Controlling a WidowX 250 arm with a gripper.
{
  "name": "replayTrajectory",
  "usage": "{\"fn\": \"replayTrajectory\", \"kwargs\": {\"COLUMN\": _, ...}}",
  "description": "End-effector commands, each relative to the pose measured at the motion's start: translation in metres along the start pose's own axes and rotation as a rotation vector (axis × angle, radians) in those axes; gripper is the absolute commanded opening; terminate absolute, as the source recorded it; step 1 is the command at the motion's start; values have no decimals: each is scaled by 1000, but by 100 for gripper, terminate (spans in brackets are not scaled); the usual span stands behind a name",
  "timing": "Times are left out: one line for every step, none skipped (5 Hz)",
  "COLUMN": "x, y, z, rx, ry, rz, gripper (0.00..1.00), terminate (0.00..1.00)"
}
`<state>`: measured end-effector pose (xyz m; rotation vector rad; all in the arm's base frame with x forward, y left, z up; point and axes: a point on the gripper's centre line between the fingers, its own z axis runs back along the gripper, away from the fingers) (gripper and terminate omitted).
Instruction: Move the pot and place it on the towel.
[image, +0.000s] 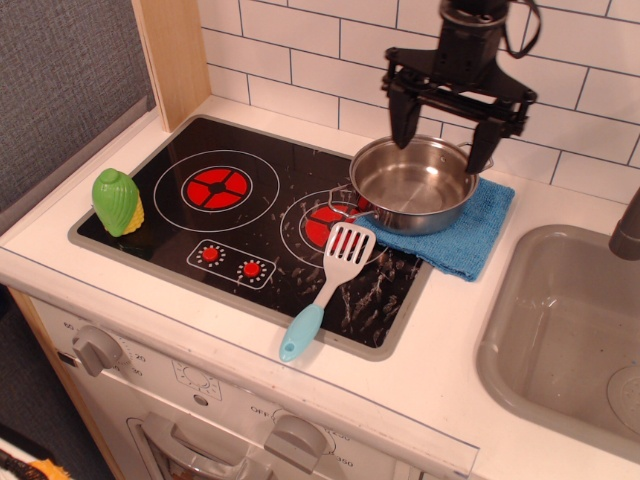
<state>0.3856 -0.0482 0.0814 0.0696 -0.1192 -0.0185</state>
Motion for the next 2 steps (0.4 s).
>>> {"fn": "replayTrajectory", "kwargs": {"x": 3, "y": 9, "z": 24, "rx": 7, "ry": -52, "rz": -5, "gripper": 100, "terminate": 0}}
{"fn": "replayTrajectory", "kwargs": {"x": 3, "y": 9, "z": 24, "rx": 7, "ry": -52, "rz": -5, "gripper": 100, "terminate": 100}}
